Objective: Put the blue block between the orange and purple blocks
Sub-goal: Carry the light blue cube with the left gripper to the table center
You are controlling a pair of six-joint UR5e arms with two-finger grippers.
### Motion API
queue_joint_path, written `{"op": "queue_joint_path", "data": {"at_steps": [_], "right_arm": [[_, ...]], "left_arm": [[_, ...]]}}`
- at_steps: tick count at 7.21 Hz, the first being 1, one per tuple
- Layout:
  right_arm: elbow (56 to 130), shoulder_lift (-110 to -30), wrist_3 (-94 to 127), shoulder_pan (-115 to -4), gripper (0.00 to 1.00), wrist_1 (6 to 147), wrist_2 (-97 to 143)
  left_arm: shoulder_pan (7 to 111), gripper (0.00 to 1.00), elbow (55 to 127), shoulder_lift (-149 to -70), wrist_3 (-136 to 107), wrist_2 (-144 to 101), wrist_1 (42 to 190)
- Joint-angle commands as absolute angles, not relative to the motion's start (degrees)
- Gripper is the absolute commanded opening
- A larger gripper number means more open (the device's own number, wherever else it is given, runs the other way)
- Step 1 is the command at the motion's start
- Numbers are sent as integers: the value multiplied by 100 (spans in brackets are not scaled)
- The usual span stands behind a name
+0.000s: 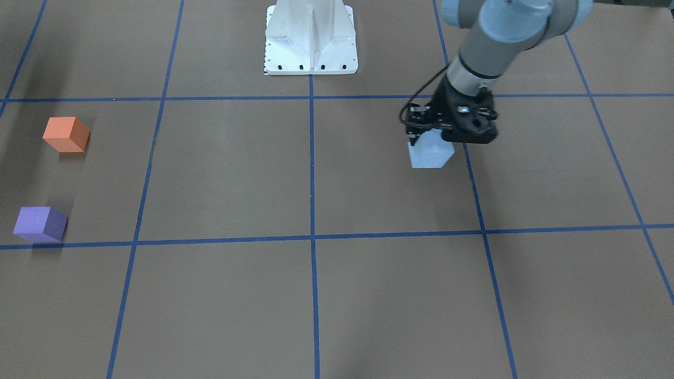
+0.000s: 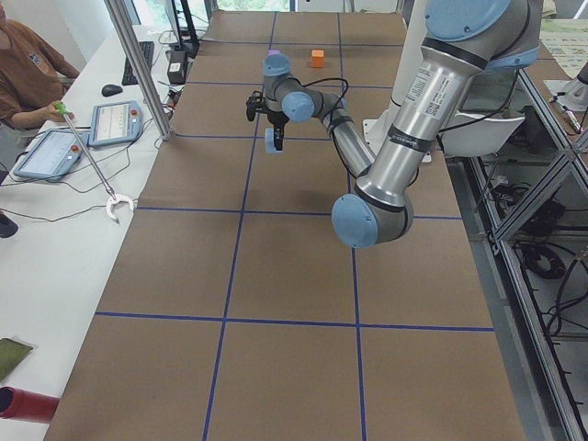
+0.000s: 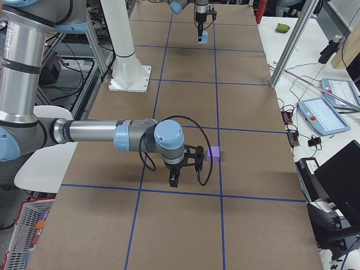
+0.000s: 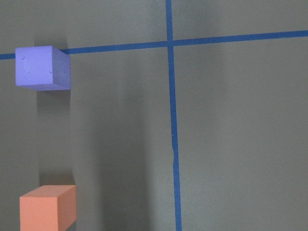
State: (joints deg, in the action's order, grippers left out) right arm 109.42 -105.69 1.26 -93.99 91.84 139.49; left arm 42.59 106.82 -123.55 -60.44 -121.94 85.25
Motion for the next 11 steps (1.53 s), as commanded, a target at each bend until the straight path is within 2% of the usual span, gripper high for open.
{"op": "queue_joint_path", "data": {"at_steps": [1, 2, 3, 4, 5, 7, 8, 9, 11], "right_arm": [[10951, -10521, 150, -9396, 100, 9123, 13966], [10986, -10460, 149, -9396, 100, 9132, 14018], [11004, -10276, 158, -9396, 100, 9184, 14367], [11056, -10127, 324, -9396, 100, 9211, 14474], [11196, -10021, 717, -9282, 100, 9211, 14484], [11512, -9704, 1631, -8940, 100, 9220, 14484], [11566, -9451, 1974, -8782, 100, 9272, 14484], [11688, -9057, 2221, -8650, 100, 9708, 14484], [11935, -7995, 2486, -8299, 100, 10936, 14423]], "left_arm": [[3616, 0, 9261, -13890, -6179, -11746, 8534], [3264, 0, 8524, -14322, -6161, -11194, 8639], [3156, 0, 7977, -14413, -6152, -11110, 8970], [3086, 0, 7571, -14414, -6161, -11109, 9348], [3033, 0, 7472, -14405, -6161, -11109, 9430], [2962, 49, 7261, -14414, -6196, -11109, 9509], [2953, 86, 7251, -14414, -6222, -11109, 9666], [2962, 100, 7268, -14423, -6240, -11118, 9833], [3154, 100, 7548, -14423, -6240, -11206, 9897]]}}
